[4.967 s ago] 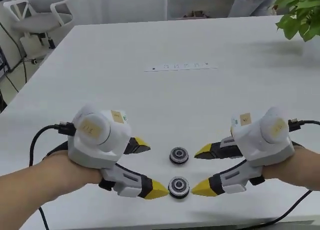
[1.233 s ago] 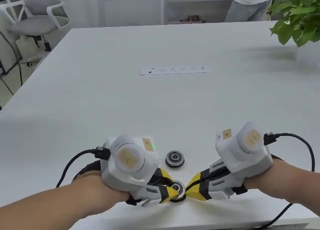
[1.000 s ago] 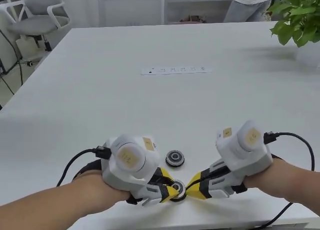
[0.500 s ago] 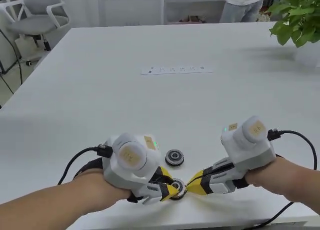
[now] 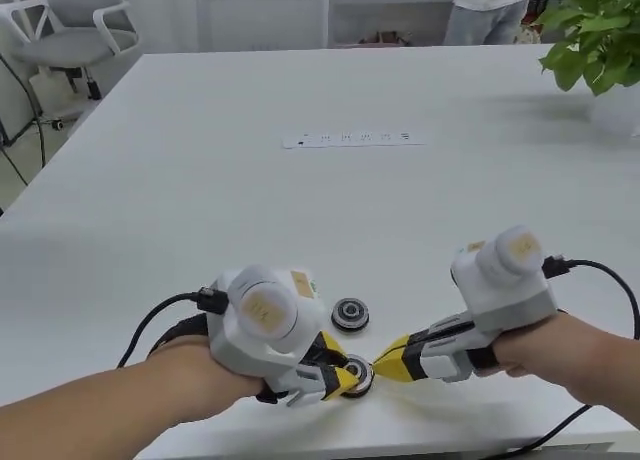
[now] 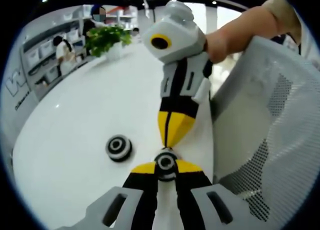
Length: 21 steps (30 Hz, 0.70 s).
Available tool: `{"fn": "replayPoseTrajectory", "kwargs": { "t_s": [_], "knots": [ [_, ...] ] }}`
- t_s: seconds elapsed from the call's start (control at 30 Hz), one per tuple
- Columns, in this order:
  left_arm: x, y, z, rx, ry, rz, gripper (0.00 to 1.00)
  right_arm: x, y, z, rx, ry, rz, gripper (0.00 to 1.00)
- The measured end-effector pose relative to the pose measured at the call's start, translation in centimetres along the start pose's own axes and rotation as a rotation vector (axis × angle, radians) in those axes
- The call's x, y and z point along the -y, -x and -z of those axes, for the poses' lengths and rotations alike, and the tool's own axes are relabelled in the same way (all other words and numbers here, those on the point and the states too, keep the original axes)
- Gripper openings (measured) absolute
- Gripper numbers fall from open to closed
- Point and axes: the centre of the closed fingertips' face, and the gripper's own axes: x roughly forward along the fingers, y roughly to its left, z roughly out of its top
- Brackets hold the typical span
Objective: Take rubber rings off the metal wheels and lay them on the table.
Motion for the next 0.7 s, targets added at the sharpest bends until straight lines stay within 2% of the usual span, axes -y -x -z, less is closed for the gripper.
{"fn": "replayPoseTrajectory", "kwargs": {
  "t_s": [0.2,0.7],
  "knots": [
    [-0.05,-0.01,0.01,-0.004,-0.001,-0.003,0.13,-0.14,-0.14,-0.2,0.01,-0.026,-0.005,0.0],
    [-0.05,-0.02,0.02,-0.022,0.007,-0.007,0.12,-0.62,-0.33,-0.38,0.01,-0.024,-0.027,0.0]
  ]
}}
